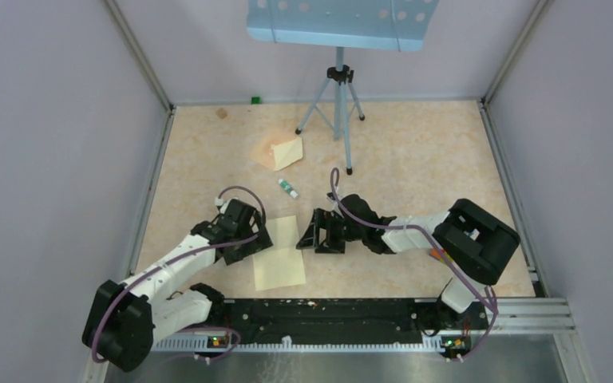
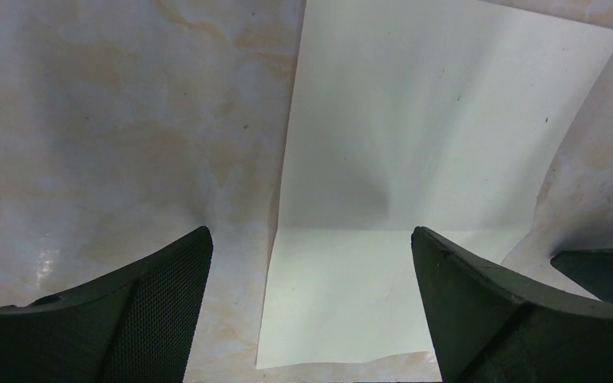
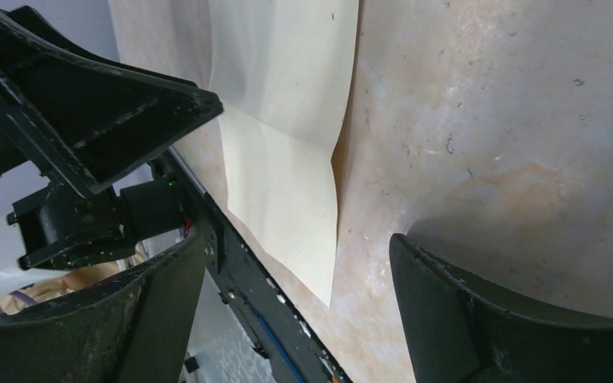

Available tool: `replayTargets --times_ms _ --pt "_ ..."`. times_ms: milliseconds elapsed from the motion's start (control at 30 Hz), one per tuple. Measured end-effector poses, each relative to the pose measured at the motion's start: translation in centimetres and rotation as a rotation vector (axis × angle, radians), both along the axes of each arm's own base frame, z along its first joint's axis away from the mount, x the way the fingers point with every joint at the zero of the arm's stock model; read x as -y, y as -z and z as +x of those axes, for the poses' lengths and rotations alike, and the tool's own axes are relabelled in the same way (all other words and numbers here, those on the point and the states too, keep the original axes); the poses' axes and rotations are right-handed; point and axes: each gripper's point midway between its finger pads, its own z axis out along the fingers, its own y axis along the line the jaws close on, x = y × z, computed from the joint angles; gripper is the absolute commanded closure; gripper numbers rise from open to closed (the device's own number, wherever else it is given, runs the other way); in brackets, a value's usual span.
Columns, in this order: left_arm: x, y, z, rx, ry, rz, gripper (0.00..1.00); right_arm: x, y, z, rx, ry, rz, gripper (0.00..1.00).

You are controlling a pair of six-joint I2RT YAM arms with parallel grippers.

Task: Place the letter into the envelope and seal it

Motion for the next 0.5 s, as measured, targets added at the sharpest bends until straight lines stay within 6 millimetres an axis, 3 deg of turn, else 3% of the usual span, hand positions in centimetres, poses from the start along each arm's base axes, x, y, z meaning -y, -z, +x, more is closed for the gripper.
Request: replayTargets --times_ms 100,300,500 --pt "0.7 0.8 -0.3 -0.02 0.019 -0.035 0.01 -0.4 0.0 0.0 -0.006 0.006 0.015 0.17" --pt "3.4 0.1 0.7 0.006 0.064 -0.161 0.01 -0.6 -0.3 0.5 -0.002 0.034 0.031 0.24" --pt "6.0 -0.5 0.9 0.011 0.093 -0.305 0.01 1.3 0.8 1.2 -0.025 0.087 0.029 0.29"
